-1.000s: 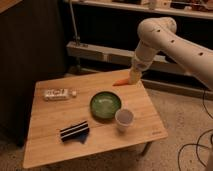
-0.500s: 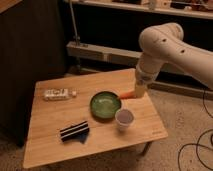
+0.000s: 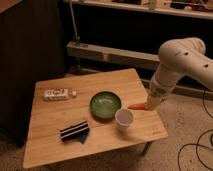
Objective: Place the pepper in the ceramic cup
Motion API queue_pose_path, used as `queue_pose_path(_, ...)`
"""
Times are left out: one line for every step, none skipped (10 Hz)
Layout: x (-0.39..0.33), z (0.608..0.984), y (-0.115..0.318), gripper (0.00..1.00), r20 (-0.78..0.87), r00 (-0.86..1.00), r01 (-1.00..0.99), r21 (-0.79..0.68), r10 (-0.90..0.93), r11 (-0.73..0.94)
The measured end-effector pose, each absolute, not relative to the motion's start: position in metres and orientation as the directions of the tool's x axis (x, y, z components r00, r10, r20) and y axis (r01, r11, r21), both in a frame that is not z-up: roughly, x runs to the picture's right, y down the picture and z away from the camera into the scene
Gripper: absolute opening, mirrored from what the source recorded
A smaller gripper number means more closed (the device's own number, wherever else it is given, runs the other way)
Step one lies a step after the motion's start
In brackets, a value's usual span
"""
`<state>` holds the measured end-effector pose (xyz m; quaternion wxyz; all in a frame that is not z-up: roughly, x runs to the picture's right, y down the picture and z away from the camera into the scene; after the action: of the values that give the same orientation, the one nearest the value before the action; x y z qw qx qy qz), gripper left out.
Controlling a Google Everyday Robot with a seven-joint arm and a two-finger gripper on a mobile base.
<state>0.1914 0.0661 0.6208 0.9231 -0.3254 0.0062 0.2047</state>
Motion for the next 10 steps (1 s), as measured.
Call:
queue_pose_path(0.187,0.621,0.069,0.0,-0.141,0.92,-0.373,-0.605,0.366,0.703)
queue_pose_path(0.184,0.62,0.073,0.0,-0.152,0.921,-0.373,-0.61,0.359,0.7)
queue_pose_path(0.183,0.619,0.077,0.0,-0.168,0.921,-0.377,-0.612,0.352,0.695)
queue_pose_path(0.187,0.619,0.081,0.0,-0.189,0.919,-0.386,-0.611,0.346,0.691)
queue_pose_path(0.191,0.619,0.086,0.0,-0.216,0.917,-0.395,-0.608,0.336,0.688)
queue_pose_path(0.194,0.62,0.089,0.0,-0.232,0.915,-0.401,-0.607,0.33,0.686)
queue_pose_path(0.196,0.622,0.092,0.0,-0.243,0.913,-0.407,-0.608,0.327,0.682)
queue_pose_path(0.197,0.627,0.094,0.0,-0.253,0.912,-0.409,-0.61,0.323,0.679)
queue_pose_path(0.197,0.632,0.096,0.0,-0.257,0.912,-0.41,-0.612,0.32,0.676)
queue_pose_path(0.194,0.64,0.099,0.0,-0.259,0.912,-0.41,-0.618,0.318,0.671)
